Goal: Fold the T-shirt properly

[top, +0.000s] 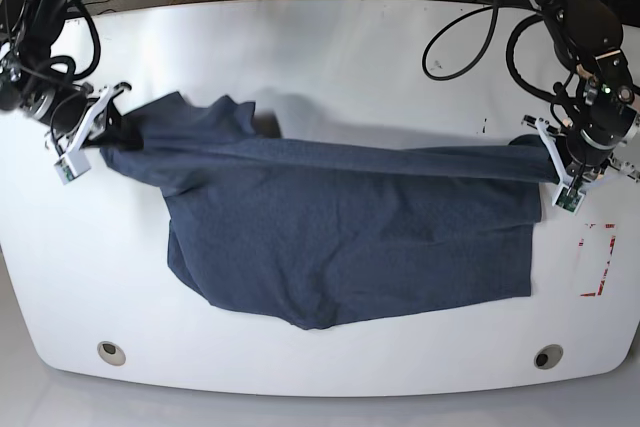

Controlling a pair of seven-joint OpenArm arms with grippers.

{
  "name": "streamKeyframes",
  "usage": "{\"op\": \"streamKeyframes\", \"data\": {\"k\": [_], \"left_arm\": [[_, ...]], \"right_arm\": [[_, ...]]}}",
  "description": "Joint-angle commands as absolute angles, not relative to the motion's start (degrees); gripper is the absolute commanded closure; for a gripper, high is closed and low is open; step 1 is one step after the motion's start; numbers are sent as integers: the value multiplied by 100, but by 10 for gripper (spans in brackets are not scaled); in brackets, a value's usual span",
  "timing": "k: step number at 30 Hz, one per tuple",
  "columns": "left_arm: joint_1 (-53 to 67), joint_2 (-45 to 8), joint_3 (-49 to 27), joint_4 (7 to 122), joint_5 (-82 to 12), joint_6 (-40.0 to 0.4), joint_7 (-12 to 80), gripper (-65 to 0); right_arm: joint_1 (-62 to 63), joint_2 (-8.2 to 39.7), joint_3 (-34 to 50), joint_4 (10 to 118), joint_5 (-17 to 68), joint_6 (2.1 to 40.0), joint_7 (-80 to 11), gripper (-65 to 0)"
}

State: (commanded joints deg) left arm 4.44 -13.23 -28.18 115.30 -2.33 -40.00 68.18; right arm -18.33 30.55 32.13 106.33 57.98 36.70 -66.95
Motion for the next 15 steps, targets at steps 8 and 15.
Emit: {"op": "streamKeyframes", "data": {"k": [8,15], "left_arm": [[1288,-1305,-3090,11512,-233,-4000,5886,0],[435,-1297,-2642,11468,-215,-4000,5736,0]], "right_arm": [[-2484,2686,3213,10949,5789,3609,-6695,0],[-1437,2695,3081,10316,5481,3609,-6695,0]]}}
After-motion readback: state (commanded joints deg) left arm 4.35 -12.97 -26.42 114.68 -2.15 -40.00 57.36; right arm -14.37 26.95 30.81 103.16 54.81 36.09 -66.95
